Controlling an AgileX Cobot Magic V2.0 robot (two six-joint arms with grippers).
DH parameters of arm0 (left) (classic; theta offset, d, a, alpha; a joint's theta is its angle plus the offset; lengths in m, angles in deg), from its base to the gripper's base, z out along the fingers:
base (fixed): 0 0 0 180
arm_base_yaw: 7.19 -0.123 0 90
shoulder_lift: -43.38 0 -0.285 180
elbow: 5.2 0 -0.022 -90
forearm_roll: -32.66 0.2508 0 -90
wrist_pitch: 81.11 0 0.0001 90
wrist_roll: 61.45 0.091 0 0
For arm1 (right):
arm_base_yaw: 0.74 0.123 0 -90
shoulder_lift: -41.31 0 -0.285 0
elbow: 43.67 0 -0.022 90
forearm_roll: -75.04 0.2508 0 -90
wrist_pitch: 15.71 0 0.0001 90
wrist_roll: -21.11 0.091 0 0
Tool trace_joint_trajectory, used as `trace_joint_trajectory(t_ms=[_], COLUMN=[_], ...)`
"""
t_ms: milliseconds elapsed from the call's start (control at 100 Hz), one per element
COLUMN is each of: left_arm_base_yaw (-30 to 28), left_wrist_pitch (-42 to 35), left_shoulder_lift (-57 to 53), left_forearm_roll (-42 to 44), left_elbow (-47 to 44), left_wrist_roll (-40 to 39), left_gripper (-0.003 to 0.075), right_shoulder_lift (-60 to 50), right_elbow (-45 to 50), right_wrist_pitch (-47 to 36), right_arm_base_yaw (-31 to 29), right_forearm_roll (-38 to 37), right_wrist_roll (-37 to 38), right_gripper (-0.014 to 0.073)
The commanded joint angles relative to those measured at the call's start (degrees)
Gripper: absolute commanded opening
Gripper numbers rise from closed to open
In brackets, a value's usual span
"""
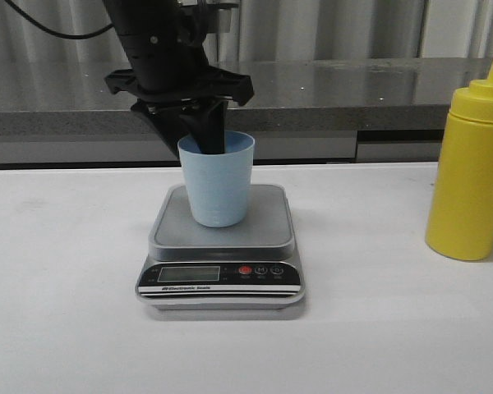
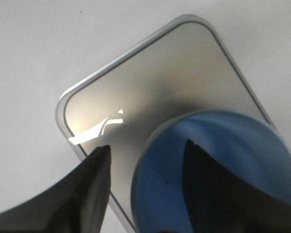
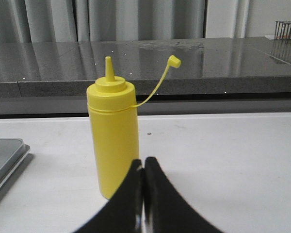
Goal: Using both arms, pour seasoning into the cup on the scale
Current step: 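Lift the blue cup with the left gripper and lower it onto the scale, then open the left gripper and raise it away from the cup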
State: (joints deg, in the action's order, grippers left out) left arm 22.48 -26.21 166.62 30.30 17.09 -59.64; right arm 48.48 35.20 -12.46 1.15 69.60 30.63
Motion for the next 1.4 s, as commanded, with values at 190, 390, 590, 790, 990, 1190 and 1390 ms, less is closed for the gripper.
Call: trace_joint_trajectory(t_ms=[190, 390, 590, 790, 990, 1190, 1390], left_arm_base_yaw=[0.4, 0.1, -2.1, -5.8, -9.9, -14.1, -17.9], left_wrist_pitch=[-1.2, -0.8, -3.5, -6.7, -10.8, -15.2, -19.9], left_shoulder_lift=[-5.1, -8.9, -14.5, -21.9, -30.4, -39.9, -49.4], left_forearm_roll=[-0.8, -0.8, -0.9, -0.9, -0.9, -0.9, -0.9], left_elbow=[3.9, 3.7, 1.2, -4.6, -13.7, -24.0, -35.6], left_wrist_roll=[-0.4, -0.9, -2.7, -3.6, -4.0, -5.1, -6.9], left_gripper=[0.0354, 0.0354, 0.0216, 0.0023, -0.002, -0.002, -0.002], right_shoulder_lift=[-1.1, -1.1, -1.1, -1.1, -1.1, -1.1, -1.1], right_elbow=[-1.1, -1.1, -1.1, -1.1, -1.1, -1.1, -1.1], right_wrist_pitch=[-4.2, -4.2, -4.2, -4.2, -4.2, -4.2, -4.2], right_arm_base_yaw=[-0.2, -0.2, -0.2, -0.2, -0.2, -0.2, -0.2], right_forearm_roll=[-0.5, -0.5, -0.5, -0.5, -0.5, -0.5, -0.5], right_wrist_roll=[0.0, 0.0, 0.0, 0.0, 0.0, 0.0, 0.0], right_gripper=[-0.0069, -0.0069, -0.0069, -0.0069, -0.0069, -0.0069, -0.0069])
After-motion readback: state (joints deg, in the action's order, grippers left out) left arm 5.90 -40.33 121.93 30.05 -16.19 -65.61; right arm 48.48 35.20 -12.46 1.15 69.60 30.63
